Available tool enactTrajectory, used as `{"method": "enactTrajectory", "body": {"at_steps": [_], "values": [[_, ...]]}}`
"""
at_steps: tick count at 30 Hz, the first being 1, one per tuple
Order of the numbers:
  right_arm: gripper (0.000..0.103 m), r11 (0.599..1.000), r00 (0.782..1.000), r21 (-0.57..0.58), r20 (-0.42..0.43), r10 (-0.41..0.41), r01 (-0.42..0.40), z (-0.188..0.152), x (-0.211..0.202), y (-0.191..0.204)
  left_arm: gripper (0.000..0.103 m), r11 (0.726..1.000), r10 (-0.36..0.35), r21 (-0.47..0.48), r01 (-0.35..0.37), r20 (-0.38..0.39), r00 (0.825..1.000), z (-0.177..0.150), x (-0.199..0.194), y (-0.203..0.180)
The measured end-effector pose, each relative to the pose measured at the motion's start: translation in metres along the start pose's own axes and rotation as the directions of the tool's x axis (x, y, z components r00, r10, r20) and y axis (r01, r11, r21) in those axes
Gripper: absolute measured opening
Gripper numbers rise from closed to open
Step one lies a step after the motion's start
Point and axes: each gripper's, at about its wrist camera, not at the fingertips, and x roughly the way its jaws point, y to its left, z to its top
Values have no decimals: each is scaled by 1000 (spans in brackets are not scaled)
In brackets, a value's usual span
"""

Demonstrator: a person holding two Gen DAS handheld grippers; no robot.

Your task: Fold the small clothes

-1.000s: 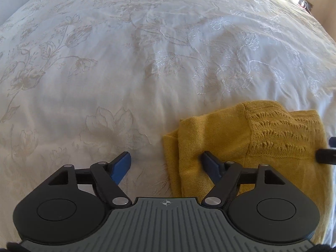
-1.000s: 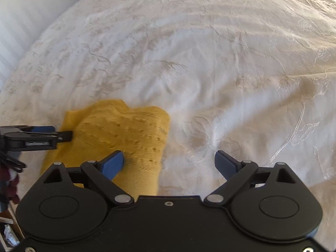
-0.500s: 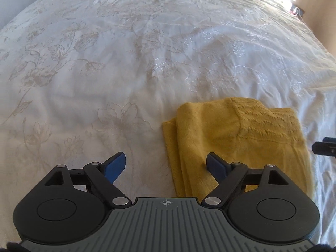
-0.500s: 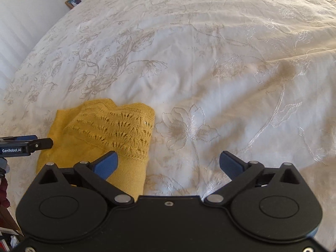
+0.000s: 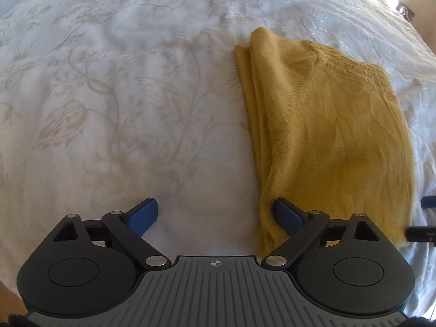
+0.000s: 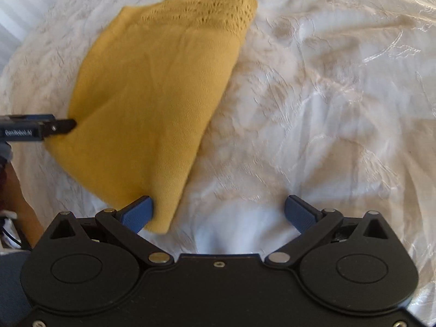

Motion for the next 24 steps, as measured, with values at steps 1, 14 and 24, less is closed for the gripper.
{"method": "enactTrajectory", "body": {"at_steps": [1,14,24], "values": [[102,1000,1000,15,11,-8,7,-2,-4,-2,94,1000,3,-17,-3,3,1000,-1,-3,3],[102,993,952,83,288,-103,82,-23,-79,29,94,991,-126,71,116,159,979,-5,-90,-35],[102,985,917,118,364,-163,128,-48,-117,85,93,996,-44,88,25,222,974,-27,-153,-50]]}}
